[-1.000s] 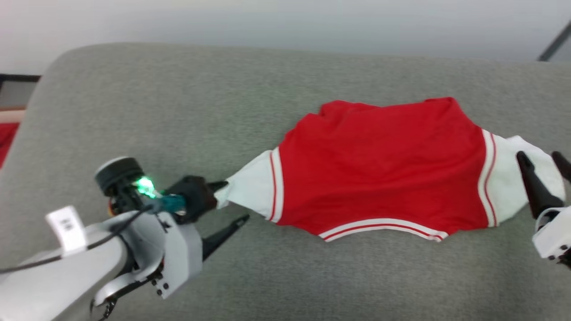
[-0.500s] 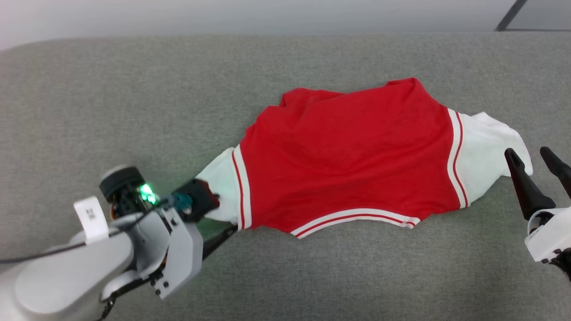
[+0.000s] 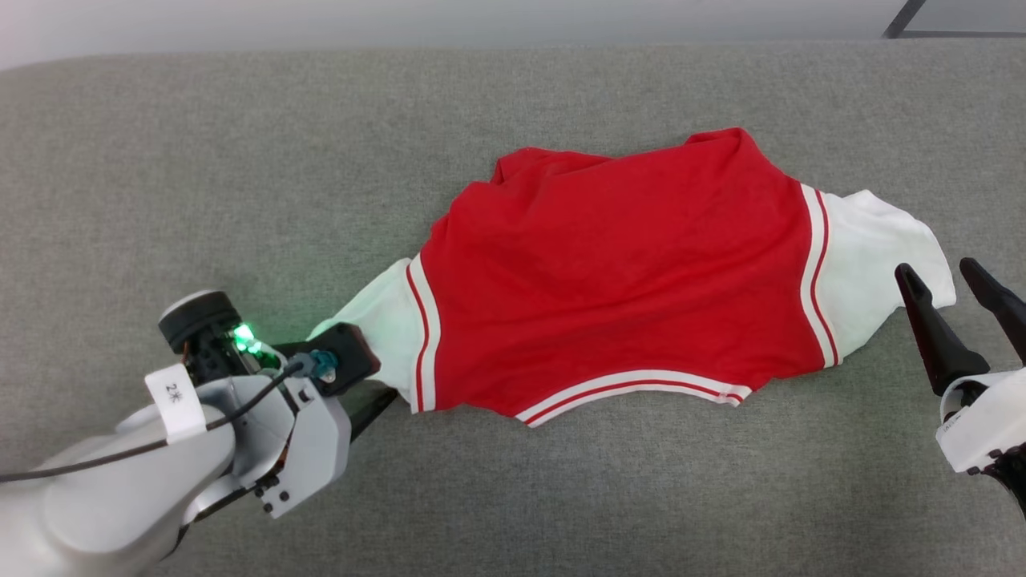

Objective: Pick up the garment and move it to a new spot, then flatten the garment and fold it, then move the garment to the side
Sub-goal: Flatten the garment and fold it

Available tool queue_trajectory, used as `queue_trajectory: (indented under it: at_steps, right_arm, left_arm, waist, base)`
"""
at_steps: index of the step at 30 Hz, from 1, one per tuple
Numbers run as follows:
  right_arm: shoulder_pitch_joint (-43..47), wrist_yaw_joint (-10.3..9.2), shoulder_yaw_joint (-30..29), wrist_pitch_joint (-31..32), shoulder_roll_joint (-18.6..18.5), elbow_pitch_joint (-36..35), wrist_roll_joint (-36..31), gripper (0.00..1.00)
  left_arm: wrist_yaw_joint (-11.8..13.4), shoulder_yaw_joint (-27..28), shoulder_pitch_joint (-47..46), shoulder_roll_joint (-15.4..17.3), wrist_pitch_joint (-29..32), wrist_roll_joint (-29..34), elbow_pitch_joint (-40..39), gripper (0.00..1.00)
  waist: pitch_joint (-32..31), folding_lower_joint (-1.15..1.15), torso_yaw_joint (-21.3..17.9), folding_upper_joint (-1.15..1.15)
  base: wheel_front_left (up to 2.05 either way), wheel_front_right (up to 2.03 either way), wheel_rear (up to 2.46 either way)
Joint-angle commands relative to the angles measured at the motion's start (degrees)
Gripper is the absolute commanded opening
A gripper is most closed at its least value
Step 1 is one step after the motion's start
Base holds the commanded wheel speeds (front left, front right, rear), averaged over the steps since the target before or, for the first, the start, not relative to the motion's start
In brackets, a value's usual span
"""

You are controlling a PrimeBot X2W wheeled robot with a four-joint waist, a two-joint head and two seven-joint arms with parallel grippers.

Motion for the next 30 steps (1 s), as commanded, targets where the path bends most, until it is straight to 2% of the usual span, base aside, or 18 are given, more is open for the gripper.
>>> queue_trajectory:
  at_steps: [1, 3, 4, 6, 7, 8, 9, 15, 21, 23, 30]
  right_arm:
    - [0.1, 0.00, 0.1, 0.1, -0.2, -0.2, -0.2, 1.00]
    - [-0.2, 0.00, 0.7, 0.8, -0.7, -0.1, -0.2, 1.00]
    - [-0.2, 0.00, 1.2, 1.3, -1.4, 0.1, -0.3, 1.00]
    - [0.4, 0.00, 3.0, 2.7, -3.9, 0.6, -1.9, 1.00]
    - [0.9, 0.00, 4.3, 3.6, -5.4, 1.0, -2.8, 1.00]
    - [1.2, 0.00, 5.7, 4.4, -6.9, 1.3, -3.0, 1.00]
    - [1.3, 0.00, 6.9, 5.3, -8.1, 1.5, -2.9, 1.00]
    - [-1.4, 0.00, 13.6, 12.2, -17.5, 2.2, 0.8, 1.00]
    - [-7.5, -0.03, 21.1, 17.9, -26.8, 5.3, 6.0, 1.00]
    - [-10.3, -0.02, 22.9, 18.1, -28.3, 7.7, 6.7, 1.00]
    - [-17.3, -0.02, 29.0, 18.2, -29.8, 16.3, 8.7, 1.00]
  left_arm:
    - [0.1, -0.1, -0.1, -0.3, 0.0, -0.2, 0.4, 1.00]
    - [0.1, -0.1, 0.1, -1.2, -0.6, -0.5, 1.1, 1.00]
    - [0.1, -0.2, 0.1, -1.5, -0.7, -0.5, 1.5, 0.94]
    - [0.1, -0.2, 0.2, -2.0, -0.9, -0.1, 1.8, 0.47]
    - [0.1, -0.2, 0.2, -2.1, -0.9, 0.1, 1.9, 0.37]
    - [0.1, -0.2, 0.2, -2.3, -0.9, 0.2, 1.9, 0.11]
    - [0.1, -0.2, 0.2, -2.3, -1.0, 0.2, 1.9, 0.00]
    - [0.1, -0.2, -0.4, -2.5, -1.5, -0.8, 1.0, 0.00]
    - [0.1, -0.1, -1.8, -3.9, -2.2, -0.8, 0.4, 0.00]
    - [0.1, -0.1, -2.1, -4.5, -2.4, -0.9, 0.4, 0.00]
    - [0.1, -0.2, -3.4, -6.1, -2.9, -0.3, 0.6, 0.00]
  waist:
    - [0.1, 0.00, 0.0, 0.00]
    - [0.3, 0.00, -0.1, 0.00]
    - [0.4, 0.00, -0.1, 0.00]
    - [0.6, 0.00, -0.1, 0.00]
    - [0.8, 0.00, 0.0, 0.00]
    - [0.9, 0.00, 0.1, 0.00]
    - [1.0, 0.00, 0.2, 0.00]
    - [1.6, 0.00, 1.1, 0.00]
    - [3.0, 0.00, 3.1, 0.00]
    - [3.7, 0.00, 3.7, 0.00]
    - [5.9, 0.00, 5.7, 0.00]
  base:
    - [0.00, 0.00, 0.00]
    - [0.00, 0.00, 0.00]
    - [0.00, 0.00, 0.00]
    - [0.00, 0.00, 0.00]
    - [0.00, 0.00, 0.00]
    - [0.00, 0.00, 0.00]
    - [0.00, 0.00, 0.00]
    - [0.00, 0.00, 0.00]
    - [0.00, 0.00, 0.00]
    - [0.00, 0.00, 0.00]
    - [0.00, 0.00, 0.00]
